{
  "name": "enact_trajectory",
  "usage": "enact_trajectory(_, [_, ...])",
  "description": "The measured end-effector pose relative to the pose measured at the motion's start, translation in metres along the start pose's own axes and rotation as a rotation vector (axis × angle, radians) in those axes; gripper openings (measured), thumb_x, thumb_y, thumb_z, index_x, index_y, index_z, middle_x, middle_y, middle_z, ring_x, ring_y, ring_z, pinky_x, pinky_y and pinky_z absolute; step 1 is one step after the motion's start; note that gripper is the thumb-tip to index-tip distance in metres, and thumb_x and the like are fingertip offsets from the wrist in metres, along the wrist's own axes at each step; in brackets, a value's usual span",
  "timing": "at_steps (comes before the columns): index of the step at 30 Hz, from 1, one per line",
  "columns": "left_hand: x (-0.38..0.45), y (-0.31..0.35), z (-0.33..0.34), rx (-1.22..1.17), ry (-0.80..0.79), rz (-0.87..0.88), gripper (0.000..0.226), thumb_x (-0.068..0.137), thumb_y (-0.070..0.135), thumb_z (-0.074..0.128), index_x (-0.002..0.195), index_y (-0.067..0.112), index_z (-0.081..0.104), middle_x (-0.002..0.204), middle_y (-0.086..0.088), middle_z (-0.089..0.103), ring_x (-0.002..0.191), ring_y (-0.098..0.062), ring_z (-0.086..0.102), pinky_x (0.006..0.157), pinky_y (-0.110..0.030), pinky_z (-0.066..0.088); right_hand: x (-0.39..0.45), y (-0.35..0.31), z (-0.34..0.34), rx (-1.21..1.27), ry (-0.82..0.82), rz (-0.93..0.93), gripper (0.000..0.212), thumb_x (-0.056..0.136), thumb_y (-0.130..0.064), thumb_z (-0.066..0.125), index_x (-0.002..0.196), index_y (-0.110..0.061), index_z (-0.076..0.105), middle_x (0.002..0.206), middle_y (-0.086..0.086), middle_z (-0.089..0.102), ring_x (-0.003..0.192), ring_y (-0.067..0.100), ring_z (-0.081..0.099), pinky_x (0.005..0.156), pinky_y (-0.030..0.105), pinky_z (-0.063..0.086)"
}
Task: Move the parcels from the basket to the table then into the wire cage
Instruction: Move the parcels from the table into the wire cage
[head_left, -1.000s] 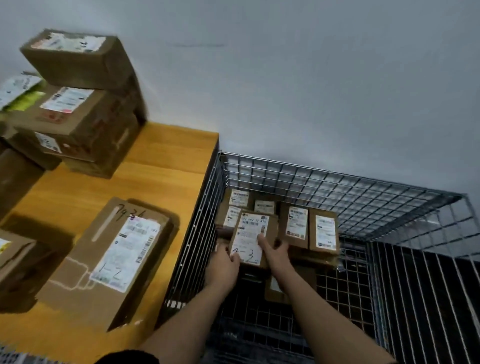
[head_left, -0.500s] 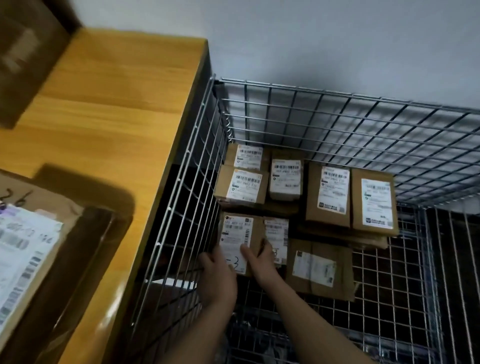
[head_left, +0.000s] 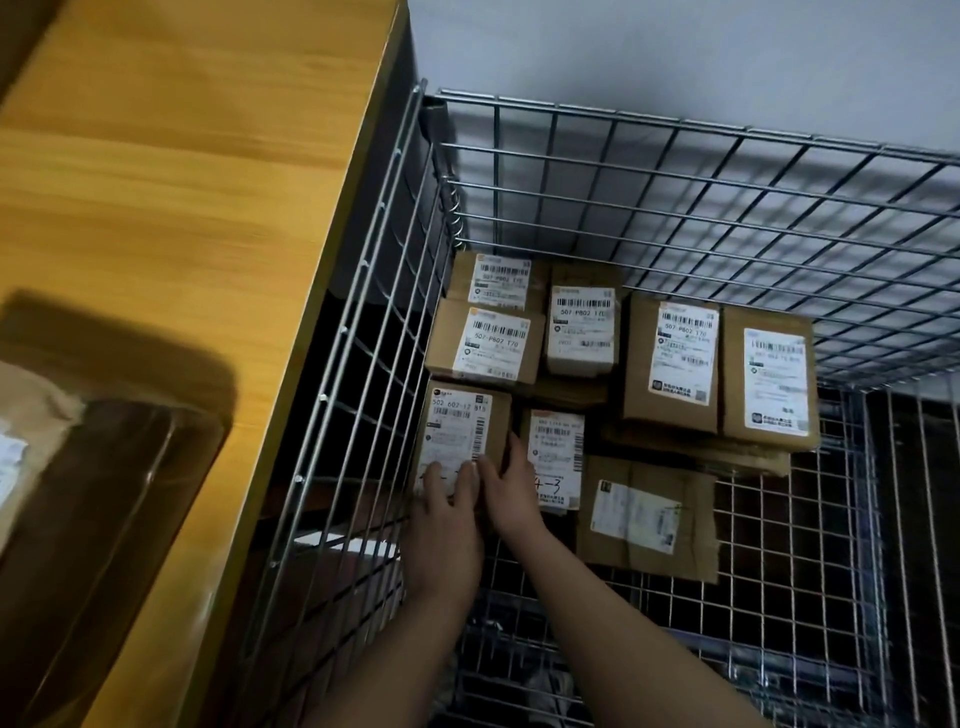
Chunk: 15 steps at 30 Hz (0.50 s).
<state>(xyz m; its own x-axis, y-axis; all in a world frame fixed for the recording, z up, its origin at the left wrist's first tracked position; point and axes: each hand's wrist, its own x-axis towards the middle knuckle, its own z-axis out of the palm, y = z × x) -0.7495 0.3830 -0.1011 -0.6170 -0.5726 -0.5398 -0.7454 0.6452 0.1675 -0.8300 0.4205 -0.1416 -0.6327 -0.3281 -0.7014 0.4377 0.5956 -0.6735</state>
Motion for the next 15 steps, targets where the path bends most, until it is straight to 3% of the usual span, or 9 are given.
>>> enact_trajectory(5, [-0.002,-0.002,0.002,0.09,-0.089,0.011,0.084,0.094,0.018,0.049,0.152,0.026,-0.011,0.158,-0.009,-0.015,0.139,-0.03,0.022,0.1,-0.034,0.042,0.005,-0.002,0.0,-0.075,-0.021,0.006,0.063,0.099,-0.034,0.049,0.152,-0.019,0.02,0.149,0.009,0.038,0.128,0.029,0.046,0.105,0.042,0.043])
enact_trajectory(10, [-0.002,0.005,-0.017,0.164,-0.193,-0.019,0.078,0.096,0.024,0.047,0.153,0.024,-0.007,0.159,-0.006,-0.011,0.141,-0.03,0.02,0.1,-0.038,0.04,-0.003,-0.011,-0.021,-0.121,-0.051,0.093,0.06,0.097,-0.039,0.049,0.147,-0.014,0.027,0.14,0.011,0.048,0.121,0.03,0.052,0.1,0.044,0.046])
enact_trajectory(12, [-0.007,0.009,-0.035,0.151,-0.189,-0.052,0.07,0.097,0.024,0.045,0.153,0.022,0.003,0.158,-0.008,0.002,0.138,-0.028,0.025,0.095,-0.038,0.042,-0.017,-0.016,-0.037,-0.152,-0.037,0.132,0.054,0.097,-0.04,0.048,0.142,-0.011,0.036,0.126,0.009,0.056,0.111,0.027,0.058,0.094,0.042,0.051])
enact_trajectory(15, [-0.019,0.027,-0.071,0.047,-0.175,-0.061,0.048,0.097,0.023,0.041,0.144,0.017,0.029,0.143,-0.009,0.039,0.126,-0.027,0.044,0.089,-0.036,0.045,-0.046,-0.035,-0.066,-0.312,-0.016,0.115,0.032,0.099,-0.032,0.044,0.124,-0.015,0.053,0.098,0.002,0.057,0.089,0.02,0.059,0.074,0.027,0.047])
